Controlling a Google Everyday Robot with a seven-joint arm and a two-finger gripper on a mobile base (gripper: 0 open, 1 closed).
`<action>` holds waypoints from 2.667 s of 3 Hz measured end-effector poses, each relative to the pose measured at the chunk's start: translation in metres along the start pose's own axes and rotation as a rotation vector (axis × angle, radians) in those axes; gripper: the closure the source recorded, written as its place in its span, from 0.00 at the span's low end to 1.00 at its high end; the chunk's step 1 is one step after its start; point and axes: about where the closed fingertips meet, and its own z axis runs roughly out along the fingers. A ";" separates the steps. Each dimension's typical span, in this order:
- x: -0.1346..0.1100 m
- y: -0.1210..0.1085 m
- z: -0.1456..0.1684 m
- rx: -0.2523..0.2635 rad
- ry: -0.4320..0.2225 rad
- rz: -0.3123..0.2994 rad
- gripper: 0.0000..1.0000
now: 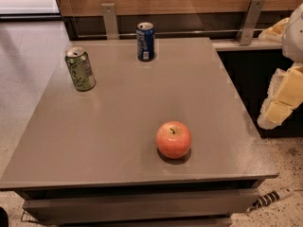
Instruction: Move apple near green can
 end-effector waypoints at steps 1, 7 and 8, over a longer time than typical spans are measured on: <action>0.009 0.009 0.022 -0.046 -0.155 0.013 0.00; -0.057 0.039 0.080 -0.178 -0.728 -0.004 0.00; -0.061 0.049 0.096 -0.181 -0.801 0.010 0.00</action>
Offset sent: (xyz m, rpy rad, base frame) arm -0.0110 0.0543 -0.0584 0.6988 -0.0052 0.2090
